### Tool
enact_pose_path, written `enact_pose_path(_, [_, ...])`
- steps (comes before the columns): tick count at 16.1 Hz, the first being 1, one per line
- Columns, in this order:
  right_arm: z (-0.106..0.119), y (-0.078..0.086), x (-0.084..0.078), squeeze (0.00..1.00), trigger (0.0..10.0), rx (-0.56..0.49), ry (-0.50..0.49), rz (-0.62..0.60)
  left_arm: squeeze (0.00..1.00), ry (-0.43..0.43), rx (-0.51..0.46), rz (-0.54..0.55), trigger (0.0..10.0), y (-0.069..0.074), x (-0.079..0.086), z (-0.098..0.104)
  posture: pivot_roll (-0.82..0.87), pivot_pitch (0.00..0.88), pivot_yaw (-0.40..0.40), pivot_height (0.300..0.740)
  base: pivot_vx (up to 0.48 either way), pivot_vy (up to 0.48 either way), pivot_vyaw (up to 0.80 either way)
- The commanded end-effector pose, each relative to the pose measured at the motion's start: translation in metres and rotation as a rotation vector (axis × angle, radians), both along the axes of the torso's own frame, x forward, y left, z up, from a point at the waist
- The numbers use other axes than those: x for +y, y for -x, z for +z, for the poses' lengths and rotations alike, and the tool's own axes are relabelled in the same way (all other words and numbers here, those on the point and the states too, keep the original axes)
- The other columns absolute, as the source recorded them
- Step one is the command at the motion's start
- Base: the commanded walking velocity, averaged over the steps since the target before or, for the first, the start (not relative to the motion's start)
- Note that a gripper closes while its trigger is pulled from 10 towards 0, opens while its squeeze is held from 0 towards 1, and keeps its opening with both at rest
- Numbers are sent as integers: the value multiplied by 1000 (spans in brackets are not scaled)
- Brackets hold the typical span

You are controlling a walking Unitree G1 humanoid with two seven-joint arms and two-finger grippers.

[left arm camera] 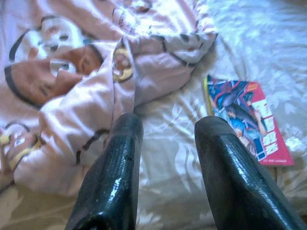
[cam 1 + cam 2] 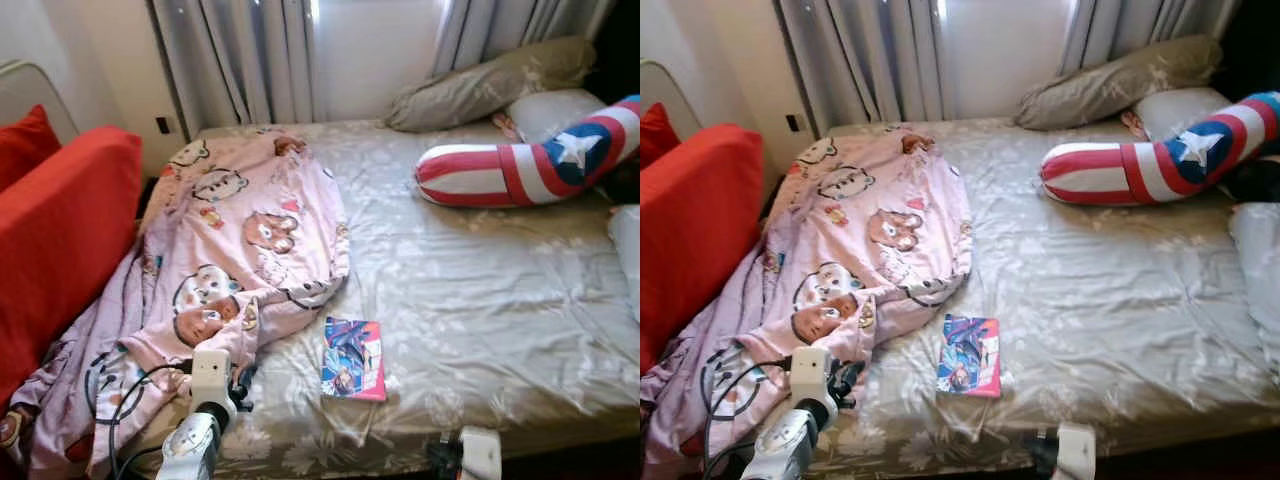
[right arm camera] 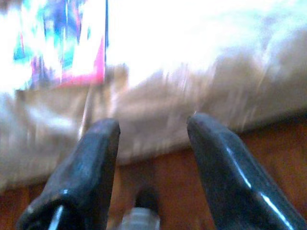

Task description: Clean up the room

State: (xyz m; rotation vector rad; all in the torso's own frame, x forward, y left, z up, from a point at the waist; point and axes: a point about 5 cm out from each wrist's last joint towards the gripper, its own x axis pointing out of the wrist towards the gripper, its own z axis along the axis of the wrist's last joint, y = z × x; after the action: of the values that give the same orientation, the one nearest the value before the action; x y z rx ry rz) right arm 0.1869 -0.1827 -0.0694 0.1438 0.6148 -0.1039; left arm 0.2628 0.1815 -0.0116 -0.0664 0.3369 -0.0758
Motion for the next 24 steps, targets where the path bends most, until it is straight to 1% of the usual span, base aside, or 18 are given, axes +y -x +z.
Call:
enact_pose_path(1, [43,-50,-10,0,10000,-273,68,-37,0,12,-38,-6,10000,2,-3,2,-67,0,-16,740,0,0,0])
enact_pose_path(2, [47,-52,-8,0,10000,-306,76,-34,0,22,-64,-7,10000,1,-5,5,-64,0,-21,740,0,0,0])
enact_pose_path(3, [54,-54,-3,0,10000,-372,65,-28,0,36,-109,-7,10000,-2,-7,11,-57,0,-25,740,0,0,0])
enact_pose_path(4, [60,-55,-1,0,10000,-416,36,-41,0,39,-136,-5,10000,-6,-7,16,-54,0,-26,740,0,0,0])
enact_pose_path(5, [61,-55,-1,0,10000,-432,25,-39,0,48,-160,-4,10000,-9,-6,21,-50,0,-29,740,0,0,0])
enact_pose_path(7, [64,-53,0,0,10000,-454,32,-30,0,31,-189,-24,10000,-9,-2,25,-53,0,-27,740,0,0,0])
enact_pose_path(8, [65,-49,-1,0,10000,-465,38,-35,0,20,-200,-15,10000,-7,5,27,-60,0,-22,740,0,0,0])
enact_pose_path(9, [66,-48,-2,0,10000,-474,45,-35,0,19,-208,-6,10000,-8,9,29,-61,0,-15,740,0,0,0])
enact_pose_path(12, [70,-49,0,0,10000,-487,57,-13,0,37,-249,-9,10000,-15,7,38,-57,0,-9,740,0,0,0])
enact_pose_path(13, [72,-51,6,0,10000,-489,38,1,0,40,-264,-15,10000,-18,7,43,-41,0,-11,740,0,0,0])
enact_pose_path(14, [70,-54,7,0,10000,-470,29,-10,0,23,-263,-15,10000,-21,7,45,-36,0,-14,740,0,0,0])
enact_pose_path(15, [70,-55,7,0,10000,-467,26,-15,0,34,-259,-15,10000,-21,7,45,-36,0,-15,740,0,0,0])
enact_pose_path(17, [73,-56,7,0,10000,-466,55,20,0,60,-264,-26,10000,-22,7,47,-38,0,-11,740,129,0,203])
enact_pose_path(18, [72,-56,5,0,10000,-455,64,15,0,63,-262,-27,10000,-22,7,47,-36,0,-10,740,289,0,563])
enact_pose_path(20, [69,-53,-6,0,10000,-434,45,-81,0,64,-262,-26,10000,-23,6,48,-32,0,-10,740,302,0,0])
enact_pose_path(24, [71,-53,-7,0,10000,-434,87,-44,0,60,-264,-40,10000,-24,4,50,-38,0,-9,740,319,0,0])
